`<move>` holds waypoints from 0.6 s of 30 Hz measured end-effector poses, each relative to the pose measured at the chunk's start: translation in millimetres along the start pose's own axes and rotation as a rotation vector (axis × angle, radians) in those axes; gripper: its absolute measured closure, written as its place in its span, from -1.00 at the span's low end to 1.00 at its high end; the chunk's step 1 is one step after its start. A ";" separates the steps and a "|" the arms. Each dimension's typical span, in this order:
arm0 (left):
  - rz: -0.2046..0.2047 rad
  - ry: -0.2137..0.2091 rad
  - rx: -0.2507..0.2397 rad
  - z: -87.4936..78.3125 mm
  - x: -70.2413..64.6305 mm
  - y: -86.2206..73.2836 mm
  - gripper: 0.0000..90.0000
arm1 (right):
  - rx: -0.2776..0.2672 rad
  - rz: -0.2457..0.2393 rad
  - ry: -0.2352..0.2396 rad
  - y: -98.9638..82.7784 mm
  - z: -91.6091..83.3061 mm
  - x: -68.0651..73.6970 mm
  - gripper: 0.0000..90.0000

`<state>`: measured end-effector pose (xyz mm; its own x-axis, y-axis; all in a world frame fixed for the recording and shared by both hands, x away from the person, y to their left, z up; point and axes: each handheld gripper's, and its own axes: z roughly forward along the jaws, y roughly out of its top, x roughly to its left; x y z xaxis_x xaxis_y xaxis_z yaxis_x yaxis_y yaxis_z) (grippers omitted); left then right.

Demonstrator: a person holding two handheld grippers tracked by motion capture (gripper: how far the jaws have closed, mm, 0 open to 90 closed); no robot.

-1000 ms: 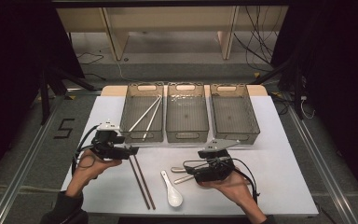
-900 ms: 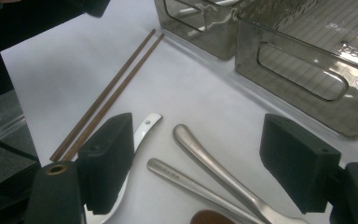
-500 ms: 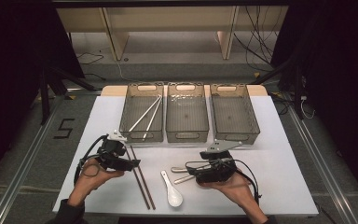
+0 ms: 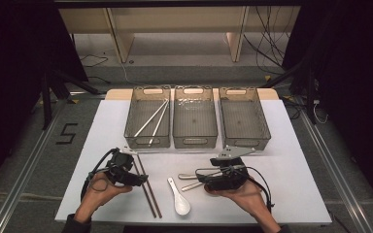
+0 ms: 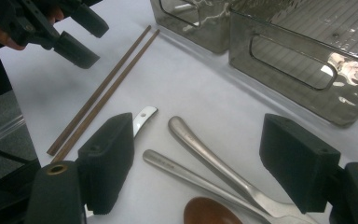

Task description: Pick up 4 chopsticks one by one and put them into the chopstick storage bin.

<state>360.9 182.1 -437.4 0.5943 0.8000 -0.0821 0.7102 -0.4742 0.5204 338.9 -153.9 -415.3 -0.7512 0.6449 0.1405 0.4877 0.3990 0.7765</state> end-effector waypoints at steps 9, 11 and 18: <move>0.036 -0.005 0.033 2.7 -6.6 -4.4 -0.42 | 0.004 -0.005 0.008 -1.0 0.8 4.2 -0.39; 0.038 0.001 0.042 3.6 -8.8 -4.1 -0.41 | 0.005 -0.009 0.008 -1.0 0.9 4.4 -0.39; 0.022 0.029 0.090 7.6 -13.3 -2.9 -0.40 | 0.007 -0.005 0.006 -1.9 0.6 4.0 -0.39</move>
<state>353.7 170.0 -444.3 0.6001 0.7986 -0.0461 0.7288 -0.5222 0.4429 335.2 -151.7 -416.6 -0.7565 0.6389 0.1400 0.4866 0.4067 0.7732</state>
